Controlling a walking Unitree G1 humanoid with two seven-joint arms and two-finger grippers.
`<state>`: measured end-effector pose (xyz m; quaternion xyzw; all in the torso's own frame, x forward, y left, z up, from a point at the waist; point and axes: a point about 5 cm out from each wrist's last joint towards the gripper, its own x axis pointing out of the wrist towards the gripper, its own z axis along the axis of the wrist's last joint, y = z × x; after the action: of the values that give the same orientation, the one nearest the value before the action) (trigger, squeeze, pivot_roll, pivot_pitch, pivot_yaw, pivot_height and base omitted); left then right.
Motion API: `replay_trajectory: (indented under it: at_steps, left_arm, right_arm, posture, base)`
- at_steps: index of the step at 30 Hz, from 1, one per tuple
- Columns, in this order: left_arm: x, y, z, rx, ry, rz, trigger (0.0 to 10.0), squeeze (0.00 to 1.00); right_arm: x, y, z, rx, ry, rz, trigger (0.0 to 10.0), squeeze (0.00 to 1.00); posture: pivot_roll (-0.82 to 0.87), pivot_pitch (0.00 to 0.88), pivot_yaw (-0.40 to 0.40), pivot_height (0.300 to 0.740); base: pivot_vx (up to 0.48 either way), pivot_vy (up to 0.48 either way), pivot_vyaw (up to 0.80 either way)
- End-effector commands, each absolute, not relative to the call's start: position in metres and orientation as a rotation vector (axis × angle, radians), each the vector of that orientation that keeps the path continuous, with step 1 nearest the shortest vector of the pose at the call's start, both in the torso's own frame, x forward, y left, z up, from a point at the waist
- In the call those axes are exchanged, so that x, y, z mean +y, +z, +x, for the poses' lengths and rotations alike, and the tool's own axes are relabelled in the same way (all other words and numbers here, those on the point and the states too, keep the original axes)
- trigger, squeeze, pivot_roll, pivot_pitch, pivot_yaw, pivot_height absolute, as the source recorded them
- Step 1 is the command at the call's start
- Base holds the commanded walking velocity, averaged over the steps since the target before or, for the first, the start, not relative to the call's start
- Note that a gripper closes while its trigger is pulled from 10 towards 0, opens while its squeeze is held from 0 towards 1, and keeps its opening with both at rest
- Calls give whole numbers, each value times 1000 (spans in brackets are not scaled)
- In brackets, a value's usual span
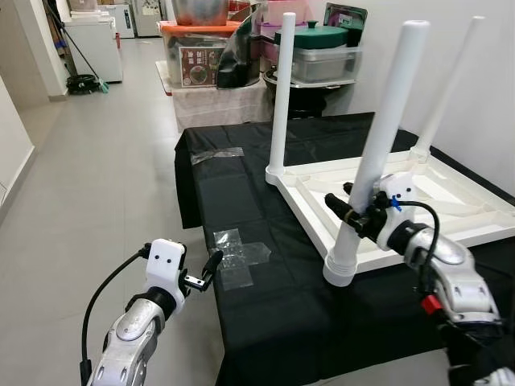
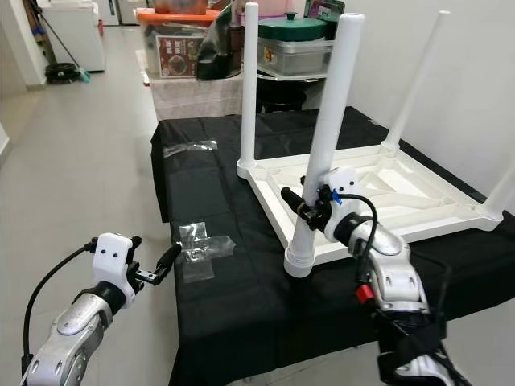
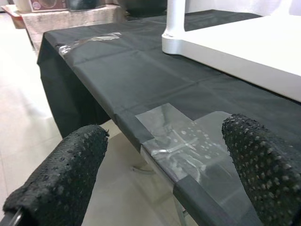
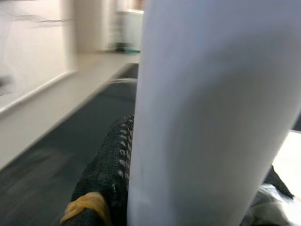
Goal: Building children table
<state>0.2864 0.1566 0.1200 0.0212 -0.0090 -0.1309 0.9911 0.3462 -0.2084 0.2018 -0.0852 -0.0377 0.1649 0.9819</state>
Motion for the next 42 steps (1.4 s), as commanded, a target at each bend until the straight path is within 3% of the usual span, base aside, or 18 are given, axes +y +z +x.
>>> replay_trajectory:
  at_steps: [1, 2, 3, 7, 8, 14, 15, 17, 18, 21, 22, 27, 31, 32, 34, 35, 40, 42]
  left_arm:
    - [160, 116, 286, -2, -258, 60, 10000, 0]
    - [160, 116, 286, -1, -259, 60, 10000, 0]
    - [160, 116, 286, -1, -259, 61, 10000, 0]
    - [160, 116, 286, 0, -260, 61, 10000, 0]
    - [157, 117, 287, 0, -268, 59, 10000, 0]
    - [157, 117, 287, 1, -272, 60, 10000, 0]
    - [158, 117, 287, 0, -268, 58, 10000, 0]
    - [158, 117, 287, -1, -265, 57, 10000, 0]
    - [158, 117, 287, -1, -261, 55, 10000, 0]
    - [158, 117, 286, -1, -260, 54, 10000, 0]
    - [159, 116, 285, 0, -258, 53, 10000, 0]
    - [161, 117, 286, -2, -253, 54, 10000, 0]
    - [161, 117, 287, -4, -252, 55, 10000, 0]
    - [160, 117, 287, -5, -253, 55, 10000, 0]
    - [159, 117, 287, -5, -254, 55, 10000, 0]
    - [158, 117, 287, -7, -256, 55, 10000, 0]
    - [159, 117, 286, -6, -256, 57, 10000, 0]
    - [161, 117, 286, -4, -254, 60, 10000, 0]
  right_arm:
    - [-231, 196, 351, -16, 21, -206, 0, 0]
    - [-242, 189, 346, 11, -294, -122, 0, 0]
    - [-243, 184, 340, 24, -398, -78, 0, 0]
    - [-231, 175, 333, 42, -434, -56, 0, 0]
    - [-201, 164, 322, 74, -428, -30, 0, 0]
    - [-156, 160, 324, 96, -232, -4, 0, 0]
    - [-143, 165, 325, 47, -129, 14, 10000, 0]
    - [-137, 169, 325, 9, -66, 24, 10000, 0]
    - [-138, 176, 328, -20, -26, 54, 10000, 1000]
    - [-144, 183, 333, -36, 20, 66, 10000, 1000]
    - [-155, 194, 338, -82, 181, 59, 10000, 0]
    - [-191, 217, 335, -151, 504, -121, 10000, 0]
    - [-208, 222, 335, -127, 526, -228, 10000, 0]
    - [-210, 222, 338, -120, 517, -236, 7569, 0]
    - [-212, 222, 340, -115, 519, -240, 7569, 0]
    - [-214, 217, 341, -100, 540, -237, 0, 0]
    - [-214, 202, 342, -34, 505, -244, 0, 0]
    - [-227, 186, 352, 47, 101, -191, 0, 0]
  posture:
    - [48, 0, -35, 740]
    - [42, 0, -32, 740]
    - [42, 0, -32, 740]
    - [43, 0, -27, 740]
    - [48, 0, -26, 740]
    - [45, 0, -28, 740]
    - [48, 0, -35, 740]
    - [47, 0, -36, 740]
    - [51, 0, -41, 740]
    - [51, 0, -45, 740]
    - [48, 0, -44, 740]
    - [48, 0, -45, 740]
    - [45, 0, -45, 740]
    - [46, 0, -43, 740]
    - [46, 0, -43, 740]
    - [48, 0, -44, 740]
    - [50, 0, -42, 740]
    - [47, 0, -42, 740]
  base:
    - [0, 0, 0]
    - [0, 0, 0]
    - [0, 0, 0]
    - [0, 0, 0]
    - [0, 0, 0]
    - [0, 0, 0]
    - [0, 0, 0]
    - [0, 0, 0]
    - [0, 0, 0]
    - [0, 0, 0]
    - [0, 0, 0]
    - [0, 0, 0]
    - [0, 0, 0]
    - [0, 0, 0]
    - [0, 0, 0]
    - [0, 0, 0]
    - [0, 0, 0]
    - [0, 0, 0]
